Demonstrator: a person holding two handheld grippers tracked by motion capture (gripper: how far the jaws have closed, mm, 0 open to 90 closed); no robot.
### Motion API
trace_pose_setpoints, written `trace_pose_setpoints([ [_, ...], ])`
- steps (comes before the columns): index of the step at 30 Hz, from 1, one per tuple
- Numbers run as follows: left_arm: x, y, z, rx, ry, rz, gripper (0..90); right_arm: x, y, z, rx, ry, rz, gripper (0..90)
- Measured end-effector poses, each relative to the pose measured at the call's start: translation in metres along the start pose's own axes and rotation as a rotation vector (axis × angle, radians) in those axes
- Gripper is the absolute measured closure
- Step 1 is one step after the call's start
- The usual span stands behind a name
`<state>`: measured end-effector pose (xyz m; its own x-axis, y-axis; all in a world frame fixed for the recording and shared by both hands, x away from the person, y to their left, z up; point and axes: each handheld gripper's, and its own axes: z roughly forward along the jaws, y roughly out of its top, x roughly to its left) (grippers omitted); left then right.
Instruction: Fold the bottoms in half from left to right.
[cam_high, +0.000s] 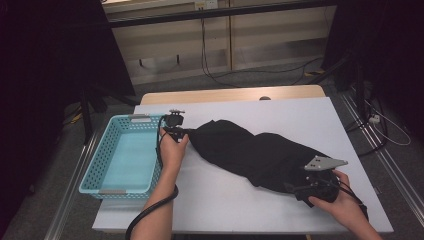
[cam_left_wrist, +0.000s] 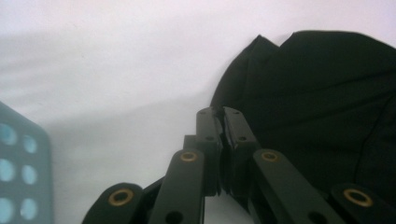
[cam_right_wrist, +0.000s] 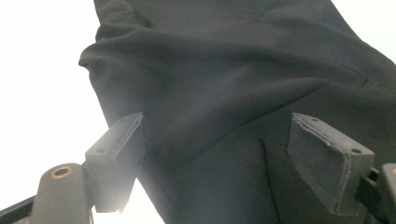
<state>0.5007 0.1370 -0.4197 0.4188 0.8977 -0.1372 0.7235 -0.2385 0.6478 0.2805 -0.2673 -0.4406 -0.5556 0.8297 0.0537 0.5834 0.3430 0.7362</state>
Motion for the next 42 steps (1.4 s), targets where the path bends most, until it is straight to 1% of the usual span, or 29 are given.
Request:
trace_pose_setpoints([
  [3,0.002,0.003,-0.005,-0.011,-0.003,-0.013,86.0,0.000,0.000,0.000,-0.001,0.000,-0.001,19.7],
  [5,0.003,0.004,-0.007,-0.012,0.023,-0.004,85.9,0.001,0.000,-0.001,-0.001,0.000,-0.003,19.7],
  [7,0.003,0.004,-0.008,0.010,0.032,0.000,86.0,0.001,0.000,-0.001,-0.002,0.001,-0.003,19.7],
  [10,0.004,0.003,-0.010,0.010,0.049,0.013,85.9,0.001,0.000,-0.001,-0.003,0.000,-0.005,19.7],
  [12,0.004,0.002,-0.010,-0.001,0.056,0.013,84.4,0.001,0.000,-0.002,-0.004,-0.001,-0.004,19.7],
  [13,0.003,0.003,-0.011,-0.020,0.076,0.020,77.5,0.001,0.000,-0.002,-0.005,-0.001,-0.004,19.7],
  [14,0.003,0.003,-0.011,-0.031,0.097,0.040,64.4,0.001,0.000,-0.002,-0.006,-0.002,-0.005,19.7],
  [15,0.003,0.003,-0.011,-0.033,0.089,0.039,59.1,0.001,0.000,-0.002,-0.007,-0.001,-0.006,19.7],
  [16,0.003,0.004,-0.011,-0.036,0.071,0.030,57.6,0.001,0.001,-0.002,-0.008,-0.001,-0.005,19.7],
  [17,0.003,0.004,-0.009,-0.038,0.062,0.031,52.5,0.001,0.001,-0.002,-0.008,0.000,-0.005,19.7],
  [19,0.001,0.004,-0.006,-0.034,0.063,0.061,47.0,0.002,0.001,-0.001,-0.005,0.005,-0.006,19.7],
  [20,0.001,0.004,-0.006,-0.034,0.063,0.061,45.5,0.002,0.001,0.000,-0.003,0.005,-0.008,19.6],
  [21,0.000,0.004,-0.003,-0.041,0.052,0.068,45.5,0.002,0.001,0.000,-0.003,0.005,-0.008,19.6],
  [23,-0.002,0.004,0.006,-0.046,0.031,0.104,39.7,0.003,0.002,0.001,-0.004,0.010,-0.011,19.6],
  [24,-0.003,0.004,0.010,-0.047,0.017,0.106,39.3,0.004,0.002,0.001,-0.005,0.012,-0.014,19.6],
  [25,-0.003,0.003,0.013,-0.040,0.022,0.106,40.1,0.004,0.002,0.001,-0.003,0.014,-0.014,19.6],
  [26,-0.004,0.002,0.016,-0.035,0.032,0.123,40.1,0.004,0.003,0.001,-0.002,0.017,-0.014,19.6],
  [27,-0.004,0.002,0.019,-0.033,0.029,0.133,41.4,0.004,0.002,0.002,-0.003,0.018,-0.014,19.6],
  [29,-0.005,0.000,0.024,-0.041,0.033,0.146,45.9,0.004,0.002,0.003,0.001,0.021,-0.015,19.6],
  [30,-0.005,-0.001,0.027,-0.032,0.031,0.155,49.5,0.005,0.002,0.004,0.001,0.023,-0.017,19.6],
  [31,-0.005,-0.001,0.027,-0.032,0.031,0.155,53.9,0.005,0.002,0.004,0.001,0.023,-0.017,19.6],
  [32,-0.006,-0.003,0.032,-0.019,0.004,0.148,54.3,0.006,0.003,0.004,0.003,0.026,-0.019,19.6],
  [33,-0.007,-0.005,0.034,0.002,0.001,0.154,58.3,0.006,0.003,0.005,0.003,0.026,-0.022,19.6],
  [34,-0.008,-0.006,0.035,-0.007,-0.014,0.145,62.9,0.007,0.003,0.005,0.004,0.027,-0.022,19.6],
  [36,-0.009,-0.006,0.035,0.003,-0.045,0.121,74.2,0.007,0.003,0.005,0.004,0.031,-0.024,19.6],
  [37,-0.009,-0.006,0.035,0.003,-0.045,0.121,79.6,0.007,0.003,0.005,0.004,0.031,-0.024,19.6],
  [38,-0.011,-0.005,0.034,0.016,-0.032,0.138,81.5,0.008,0.003,0.005,0.004,0.031,-0.026,19.5],
  [40,-0.012,-0.003,0.032,0.029,-0.026,0.149,86.7,0.008,0.003,0.005,0.005,0.031,-0.026,19.5],
  [42,-0.010,-0.002,0.031,0.027,-0.029,0.131,88.5,0.007,0.003,0.005,0.005,0.030,-0.025,19.5],
])
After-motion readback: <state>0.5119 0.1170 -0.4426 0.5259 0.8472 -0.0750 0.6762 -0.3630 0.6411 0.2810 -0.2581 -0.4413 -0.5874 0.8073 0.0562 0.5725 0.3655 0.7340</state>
